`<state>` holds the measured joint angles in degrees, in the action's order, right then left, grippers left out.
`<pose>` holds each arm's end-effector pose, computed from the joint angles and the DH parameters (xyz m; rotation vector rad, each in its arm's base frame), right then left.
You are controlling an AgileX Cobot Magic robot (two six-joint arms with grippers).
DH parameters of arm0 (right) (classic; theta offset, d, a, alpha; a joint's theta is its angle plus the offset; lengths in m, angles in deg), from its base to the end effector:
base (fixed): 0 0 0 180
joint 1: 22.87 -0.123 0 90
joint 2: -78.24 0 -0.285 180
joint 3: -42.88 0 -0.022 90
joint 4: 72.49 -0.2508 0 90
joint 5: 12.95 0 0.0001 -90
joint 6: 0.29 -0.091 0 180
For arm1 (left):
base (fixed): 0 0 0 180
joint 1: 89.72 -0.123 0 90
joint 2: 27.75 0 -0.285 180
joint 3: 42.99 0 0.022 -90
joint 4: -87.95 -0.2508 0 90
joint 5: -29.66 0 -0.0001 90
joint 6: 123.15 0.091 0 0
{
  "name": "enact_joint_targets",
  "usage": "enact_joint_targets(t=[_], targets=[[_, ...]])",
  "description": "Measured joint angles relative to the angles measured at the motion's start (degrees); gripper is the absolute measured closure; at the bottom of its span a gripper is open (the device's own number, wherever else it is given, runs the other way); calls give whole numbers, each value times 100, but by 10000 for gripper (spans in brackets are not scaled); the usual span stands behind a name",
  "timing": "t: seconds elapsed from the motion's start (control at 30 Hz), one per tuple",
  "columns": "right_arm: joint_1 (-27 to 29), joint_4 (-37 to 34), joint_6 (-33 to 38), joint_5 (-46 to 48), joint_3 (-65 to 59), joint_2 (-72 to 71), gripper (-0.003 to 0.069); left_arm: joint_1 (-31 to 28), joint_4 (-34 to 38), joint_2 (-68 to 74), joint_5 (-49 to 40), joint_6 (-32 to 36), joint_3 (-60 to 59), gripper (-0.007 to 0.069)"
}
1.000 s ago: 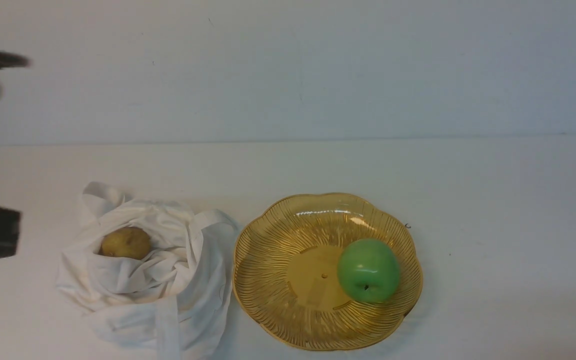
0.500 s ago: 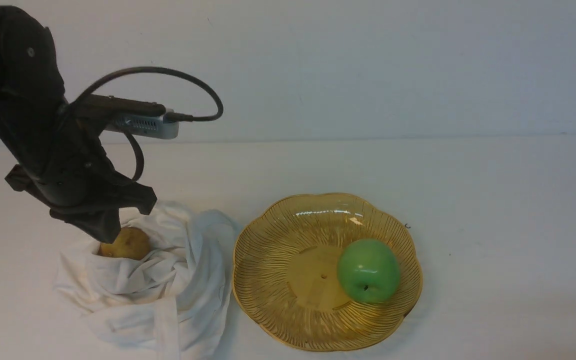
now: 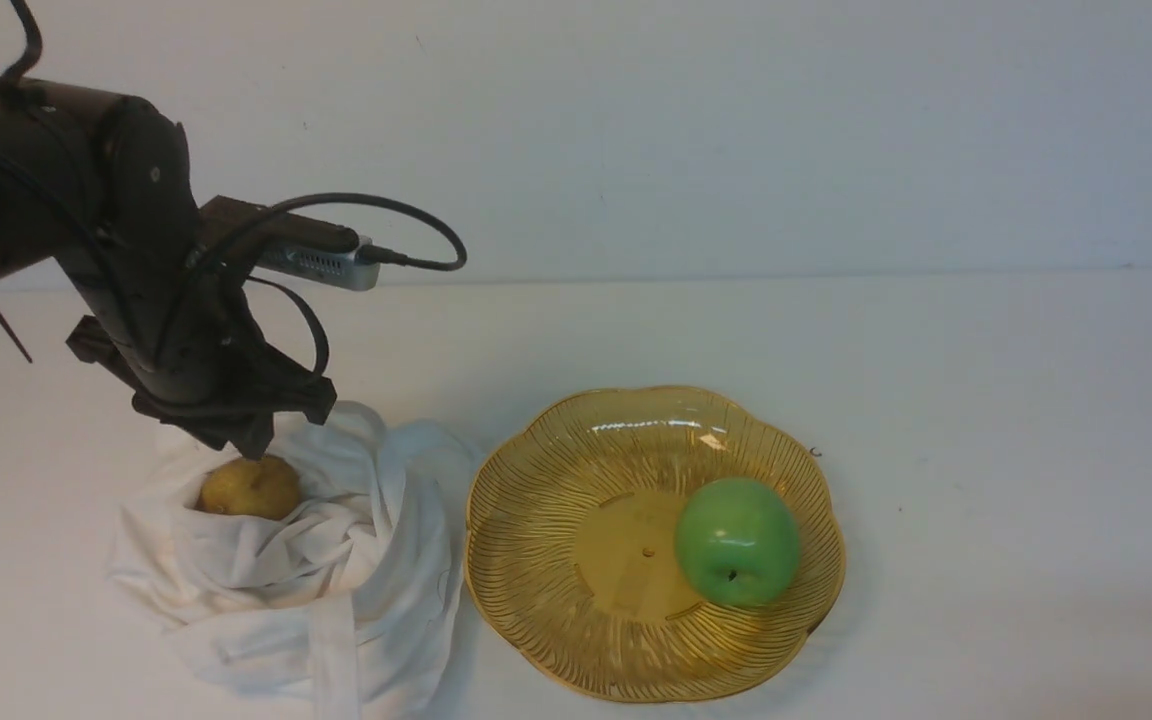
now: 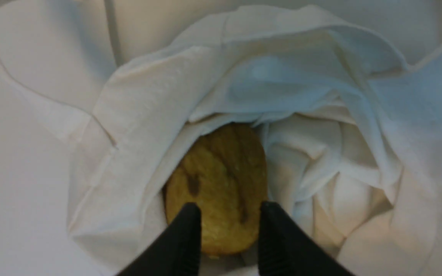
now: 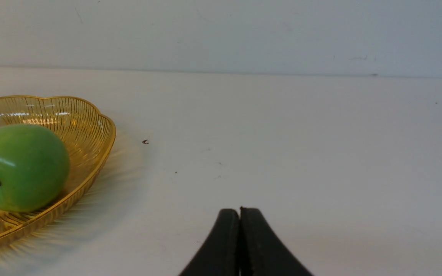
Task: Take the fruit out of the cloth bag on the white table and place them on a plate.
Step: 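Reach into the cloth bag and grasp the kiwi with the left gripper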
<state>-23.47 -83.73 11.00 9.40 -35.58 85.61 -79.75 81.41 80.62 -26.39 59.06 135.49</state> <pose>0.0522 0.0073 0.1719 -0.0751 1.8795 0.0665 0.3514 -0.0530 0.2410 0.3811 2.8623 0.1237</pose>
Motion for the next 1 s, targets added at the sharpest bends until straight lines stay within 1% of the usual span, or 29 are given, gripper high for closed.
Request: enact_joint_targets(t=[0.03, 0.07, 0.2, 0.27, 0.33, 0.87, 0.9, 0.97, 1.0], targets=[[0, 0, 0, 0, 0, 0, 671, 0, -19, 50, 51, 0, 0, 333], [0, 0, 0, 0, 0, 0, 671, 0, -19, 62, 62, 0, 0, 324], [0, 0, 0, 0, 0, 0, 671, 0, -38, 272, 166, 0, 0, 166], [0, 0, 0, 0, 0, 0, 671, 11, -38, 349, 215, 0, 0, 137], [0, 0, 0, 0, 0, 0, 671, 23, -40, 398, 225, 0, 0, 127], [0, 0, 0, 0, 0, 0, 671, 51, -285, 816, 232, -5, 47, 134], [0, 0, 0, 0, 0, 0, 671, 51, -306, 828, 226, -5, 47, 157], [0, 0, 0, 0, 0, 0, 671, 51, -353, 834, 199, -5, 47, 229], [0, 0, 0, 0, 0, 0, 671, 51, -358, 834, 184, -5, 47, 244]])
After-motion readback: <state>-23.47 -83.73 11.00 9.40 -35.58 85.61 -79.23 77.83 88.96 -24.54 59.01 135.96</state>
